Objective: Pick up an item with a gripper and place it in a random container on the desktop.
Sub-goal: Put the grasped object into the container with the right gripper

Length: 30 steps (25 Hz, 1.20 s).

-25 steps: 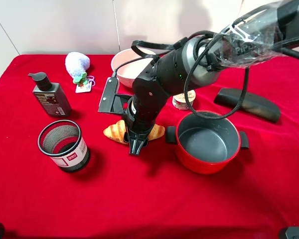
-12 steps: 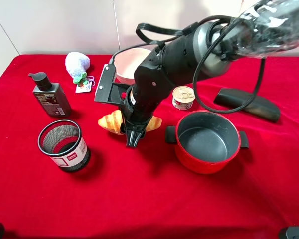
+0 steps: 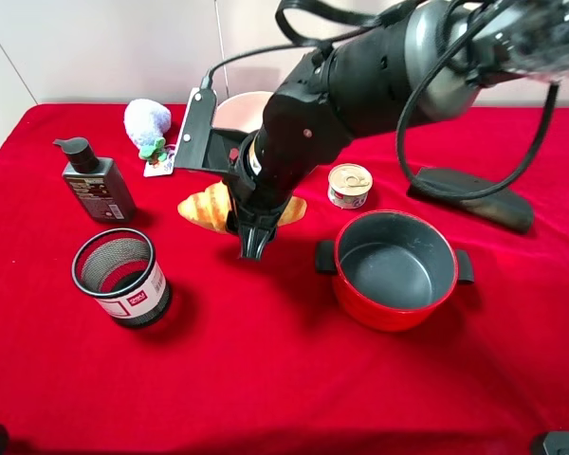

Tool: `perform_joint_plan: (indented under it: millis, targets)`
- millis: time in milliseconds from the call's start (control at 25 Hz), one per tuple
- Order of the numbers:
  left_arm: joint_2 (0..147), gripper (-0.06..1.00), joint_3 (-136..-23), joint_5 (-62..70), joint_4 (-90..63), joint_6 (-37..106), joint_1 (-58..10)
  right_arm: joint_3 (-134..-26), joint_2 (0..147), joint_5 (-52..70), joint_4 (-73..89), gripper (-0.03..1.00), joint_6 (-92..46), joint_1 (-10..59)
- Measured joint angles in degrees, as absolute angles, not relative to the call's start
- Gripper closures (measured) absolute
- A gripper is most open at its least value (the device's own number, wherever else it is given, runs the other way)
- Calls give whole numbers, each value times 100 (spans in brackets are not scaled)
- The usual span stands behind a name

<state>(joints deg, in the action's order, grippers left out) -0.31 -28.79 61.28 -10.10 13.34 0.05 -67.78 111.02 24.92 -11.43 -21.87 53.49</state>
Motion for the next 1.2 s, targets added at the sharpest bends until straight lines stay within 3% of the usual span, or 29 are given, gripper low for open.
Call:
perform_joint_plan:
  millis: [1200]
  targets:
    - [-31, -4, -2879, 6128, -1010, 1334, 5, -6778, 10220, 5381, -1463, 49, -1733, 5261]
